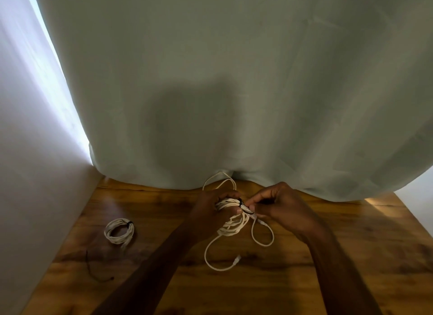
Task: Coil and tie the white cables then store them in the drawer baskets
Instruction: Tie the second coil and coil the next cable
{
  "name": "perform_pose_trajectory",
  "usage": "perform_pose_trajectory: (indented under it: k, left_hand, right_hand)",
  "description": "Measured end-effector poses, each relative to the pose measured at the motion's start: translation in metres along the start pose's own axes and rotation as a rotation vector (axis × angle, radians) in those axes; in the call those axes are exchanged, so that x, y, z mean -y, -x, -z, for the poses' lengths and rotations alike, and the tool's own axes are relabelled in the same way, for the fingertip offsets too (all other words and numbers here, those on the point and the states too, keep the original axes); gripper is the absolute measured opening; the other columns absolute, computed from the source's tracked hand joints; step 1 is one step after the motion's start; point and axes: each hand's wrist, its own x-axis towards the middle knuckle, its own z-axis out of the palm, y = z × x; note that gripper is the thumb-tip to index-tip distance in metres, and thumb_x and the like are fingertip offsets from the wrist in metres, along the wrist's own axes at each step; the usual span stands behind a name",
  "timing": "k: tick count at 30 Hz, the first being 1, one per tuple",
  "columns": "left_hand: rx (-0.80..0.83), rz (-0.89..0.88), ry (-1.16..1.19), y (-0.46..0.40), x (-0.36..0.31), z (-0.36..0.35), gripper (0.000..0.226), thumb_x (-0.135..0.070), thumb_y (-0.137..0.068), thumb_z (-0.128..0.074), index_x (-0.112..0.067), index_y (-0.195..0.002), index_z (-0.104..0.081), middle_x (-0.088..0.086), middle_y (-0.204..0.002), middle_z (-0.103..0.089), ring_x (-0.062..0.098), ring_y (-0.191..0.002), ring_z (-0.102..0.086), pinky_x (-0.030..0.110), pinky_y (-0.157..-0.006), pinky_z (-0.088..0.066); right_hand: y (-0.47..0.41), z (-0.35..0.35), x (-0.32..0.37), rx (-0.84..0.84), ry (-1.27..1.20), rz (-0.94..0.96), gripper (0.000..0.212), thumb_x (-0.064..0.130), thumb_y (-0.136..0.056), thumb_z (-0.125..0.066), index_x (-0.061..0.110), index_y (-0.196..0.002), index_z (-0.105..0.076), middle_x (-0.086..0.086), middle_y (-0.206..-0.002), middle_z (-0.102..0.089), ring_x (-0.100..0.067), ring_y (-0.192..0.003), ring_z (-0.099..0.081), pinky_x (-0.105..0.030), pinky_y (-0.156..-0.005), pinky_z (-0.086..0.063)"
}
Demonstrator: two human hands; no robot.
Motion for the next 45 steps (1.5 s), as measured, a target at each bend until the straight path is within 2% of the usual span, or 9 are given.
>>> perform_pose_trajectory:
  k: [5,10,15,20,24,30,38,41,45]
  left_hand:
    - [0.017,-0.04,-0.018,0.001,0.001,-0.004,0.029,-0.013,-0.079,-0.079,-0.028,-0.103,-0.071,-0.008,-0.094,-0.074,0.006,-0.088,-0.071,0.03,-0.079,-0.058]
    - [0.034,-0.026,0.028,0.0,-0.005,-0.002,0.027,-0.007,-0.079,-0.078,-0.016,-0.103,-0.073,-0.001,-0.094,-0.075,0.009,-0.086,-0.071,0.031,-0.078,-0.059]
    - [0.021,0.002,0.051,-0.004,-0.005,-0.003,0.026,-0.01,-0.078,-0.079,-0.016,-0.102,-0.072,-0.001,-0.092,-0.075,0.011,-0.085,-0.071,0.035,-0.079,-0.059]
    - [-0.021,0.051,0.117,-0.003,-0.003,-0.003,0.031,-0.019,-0.069,-0.081,-0.039,-0.089,-0.068,0.0,-0.092,-0.073,0.018,-0.085,-0.071,0.046,-0.078,-0.059]
    - [-0.047,0.055,0.131,-0.003,0.001,-0.003,0.026,-0.017,-0.07,-0.081,-0.027,-0.086,-0.064,0.005,-0.088,-0.073,0.026,-0.081,-0.071,0.052,-0.075,-0.057]
    - [-0.057,0.059,0.155,-0.006,0.001,-0.004,0.025,-0.005,-0.073,-0.082,-0.013,-0.089,-0.064,0.006,-0.085,-0.072,0.021,-0.077,-0.071,0.041,-0.069,-0.057]
    - [-0.011,0.057,0.296,-0.002,-0.006,-0.006,0.048,0.009,-0.081,-0.066,-0.019,-0.113,-0.044,0.013,-0.091,-0.072,0.011,-0.071,-0.068,0.022,-0.064,-0.051]
    - [-0.013,0.061,0.255,-0.002,-0.004,-0.009,0.055,0.01,-0.079,-0.066,-0.024,-0.115,-0.042,0.015,-0.09,-0.072,0.012,-0.068,-0.067,0.023,-0.062,-0.05]
    - [-0.014,0.042,0.229,-0.005,0.003,-0.008,0.045,-0.002,-0.076,-0.076,-0.026,-0.109,-0.056,0.01,-0.095,-0.073,0.017,-0.084,-0.072,0.034,-0.071,-0.057]
  right_hand:
    - [-0.003,-0.005,0.004,-0.073,0.137,0.042,0.021,-0.001,-0.083,-0.074,0.02,-0.084,-0.077,0.006,-0.078,-0.076,-0.007,-0.075,-0.072,-0.029,-0.073,-0.06]
    - [-0.007,0.0,0.008,-0.058,0.223,0.159,0.024,0.001,-0.076,-0.081,0.02,-0.08,-0.067,0.004,-0.074,-0.073,-0.007,-0.071,-0.069,-0.033,-0.068,-0.058]
    - [-0.009,-0.001,0.01,-0.15,0.216,0.144,0.026,0.005,-0.075,-0.084,0.024,-0.076,-0.065,0.005,-0.072,-0.073,-0.005,-0.069,-0.069,-0.027,-0.066,-0.058]
    - [-0.007,-0.012,0.008,-0.228,0.191,0.147,0.025,0.007,-0.076,-0.083,0.025,-0.074,-0.066,0.01,-0.066,-0.071,-0.001,-0.065,-0.068,-0.014,-0.058,-0.05]
    - [-0.001,-0.021,0.006,-0.238,0.149,0.146,0.02,0.008,-0.078,-0.082,0.024,-0.082,-0.07,0.009,-0.074,-0.073,0.0,-0.071,-0.069,-0.015,-0.063,-0.053]
    - [-0.003,-0.027,0.008,-0.348,0.023,0.161,0.036,-0.003,-0.07,-0.084,0.025,-0.085,-0.067,0.008,-0.085,-0.076,-0.001,-0.083,-0.072,-0.029,-0.076,-0.061]
    - [-0.009,-0.032,0.008,-0.218,0.474,0.382,0.026,0.027,-0.084,-0.077,0.037,-0.108,-0.077,0.013,-0.102,-0.075,-0.004,-0.089,-0.067,-0.027,-0.081,-0.055]
    - [-0.011,-0.032,0.013,-0.23,0.588,0.403,0.014,0.026,-0.083,-0.076,0.034,-0.094,-0.08,0.014,-0.093,-0.071,-0.005,-0.083,-0.065,-0.016,-0.07,-0.045]
    - [-0.015,-0.027,0.012,-0.192,0.418,0.336,0.005,0.026,-0.083,-0.078,0.03,-0.086,-0.078,0.014,-0.086,-0.068,-0.004,-0.08,-0.063,-0.032,-0.072,-0.053]
